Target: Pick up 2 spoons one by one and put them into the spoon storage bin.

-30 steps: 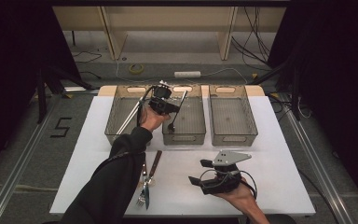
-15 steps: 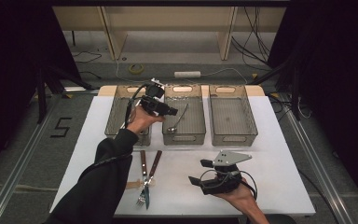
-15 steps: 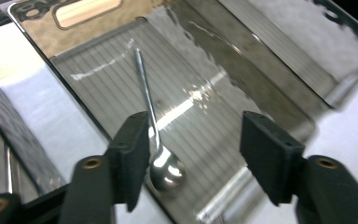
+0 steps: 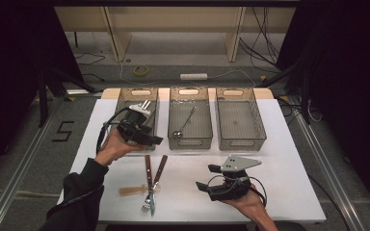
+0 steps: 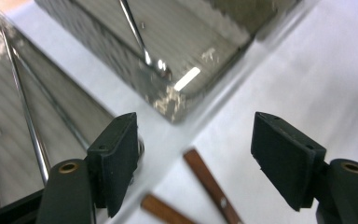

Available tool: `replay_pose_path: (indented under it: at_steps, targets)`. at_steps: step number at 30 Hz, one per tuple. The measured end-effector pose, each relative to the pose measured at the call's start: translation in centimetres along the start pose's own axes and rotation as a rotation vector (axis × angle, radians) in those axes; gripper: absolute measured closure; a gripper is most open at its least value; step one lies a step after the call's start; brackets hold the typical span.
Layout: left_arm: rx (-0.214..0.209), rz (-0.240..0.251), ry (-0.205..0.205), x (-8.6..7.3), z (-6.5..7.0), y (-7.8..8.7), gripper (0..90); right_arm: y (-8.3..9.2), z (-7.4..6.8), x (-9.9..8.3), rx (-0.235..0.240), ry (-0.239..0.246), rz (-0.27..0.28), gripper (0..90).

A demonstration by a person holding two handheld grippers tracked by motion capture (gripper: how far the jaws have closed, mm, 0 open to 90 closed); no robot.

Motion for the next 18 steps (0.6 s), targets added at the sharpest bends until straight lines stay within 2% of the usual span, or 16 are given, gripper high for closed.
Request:
replay_pose_path:
  at_steps: [2,4,6,13,15,17,18]
  targets:
    - [0.016,0.004,0.005,-0.7,0.0,0.0,29.6,0.0,0.0,0.0,0.0,-0.001,0.001,27.2]
    - [0.013,-0.029,-0.015,-1.7,0.1,0.0,29.4,0.0,-0.1,0.0,-0.001,0.002,0.0,27.2]
    - [0.042,-0.06,-0.032,-2.5,0.1,-0.1,28.9,-0.1,-0.1,0.0,0.001,0.002,0.001,27.2]
    - [0.033,-0.137,-0.083,-4.9,1.2,-0.4,28.1,0.0,0.0,-0.1,0.0,-0.001,-0.001,27.2]
    - [0.044,-0.165,-0.108,-5.7,1.6,-0.3,27.2,0.0,0.0,0.0,-0.001,-0.003,0.001,27.2]
    - [0.055,-0.18,-0.119,-6.3,1.9,-0.1,26.2,0.0,0.0,0.0,-0.001,-0.001,0.001,27.2]
    - [0.047,-0.182,-0.116,-6.8,2.2,-0.1,25.3,0.0,0.0,-0.1,-0.002,-0.003,-0.002,27.2]
Point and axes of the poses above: each handheld gripper's, and its own axes: y roughly backward along the jaws, x roughly out of its top, z roughly to its right, the point moved 10 cm from there along -y, roughly forward along the jaws, and after that the axes turned 7 degrees about -z, right-handed, at the moved point
